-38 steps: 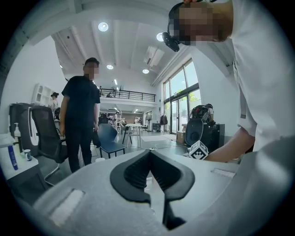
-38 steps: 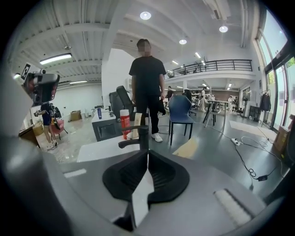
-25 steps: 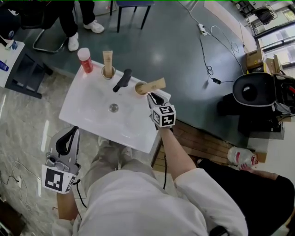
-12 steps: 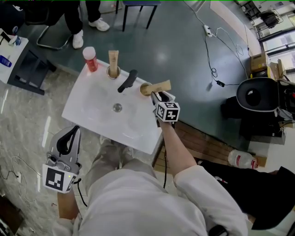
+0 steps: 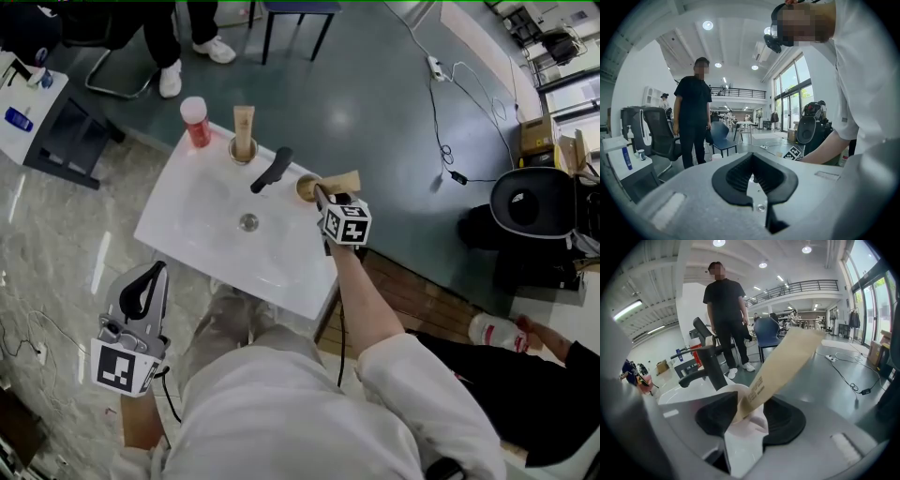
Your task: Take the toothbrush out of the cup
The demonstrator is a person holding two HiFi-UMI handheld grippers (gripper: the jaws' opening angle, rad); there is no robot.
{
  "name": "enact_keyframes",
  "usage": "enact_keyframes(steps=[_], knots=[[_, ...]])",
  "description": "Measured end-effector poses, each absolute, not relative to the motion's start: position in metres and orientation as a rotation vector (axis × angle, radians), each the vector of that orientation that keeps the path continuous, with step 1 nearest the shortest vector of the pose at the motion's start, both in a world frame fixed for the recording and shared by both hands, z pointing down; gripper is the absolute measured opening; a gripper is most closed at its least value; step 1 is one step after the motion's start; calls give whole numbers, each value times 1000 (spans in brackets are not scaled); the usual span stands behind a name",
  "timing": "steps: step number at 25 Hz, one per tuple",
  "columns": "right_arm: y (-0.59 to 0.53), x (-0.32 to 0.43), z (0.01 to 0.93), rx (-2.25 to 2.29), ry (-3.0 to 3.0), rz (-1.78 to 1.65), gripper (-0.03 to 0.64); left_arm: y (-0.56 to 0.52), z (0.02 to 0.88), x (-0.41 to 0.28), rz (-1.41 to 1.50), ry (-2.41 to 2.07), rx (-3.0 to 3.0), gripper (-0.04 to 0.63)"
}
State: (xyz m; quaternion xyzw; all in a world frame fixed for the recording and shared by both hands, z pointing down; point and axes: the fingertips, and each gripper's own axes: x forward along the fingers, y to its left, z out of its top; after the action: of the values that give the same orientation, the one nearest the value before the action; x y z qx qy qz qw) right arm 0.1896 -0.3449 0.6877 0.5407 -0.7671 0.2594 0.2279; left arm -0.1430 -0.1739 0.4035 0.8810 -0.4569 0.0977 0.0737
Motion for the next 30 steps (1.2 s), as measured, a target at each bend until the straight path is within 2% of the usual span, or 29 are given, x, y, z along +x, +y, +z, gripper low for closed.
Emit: enact_keyframes(steps=[14,30], knots=[[-358,178,677,1490,-2134,609,50,-180,407,-148,297,-1378,2629,-2],[-341,157,634,1445,-2259,507,43,-187,414,-140,263,-1328,2646,-2]])
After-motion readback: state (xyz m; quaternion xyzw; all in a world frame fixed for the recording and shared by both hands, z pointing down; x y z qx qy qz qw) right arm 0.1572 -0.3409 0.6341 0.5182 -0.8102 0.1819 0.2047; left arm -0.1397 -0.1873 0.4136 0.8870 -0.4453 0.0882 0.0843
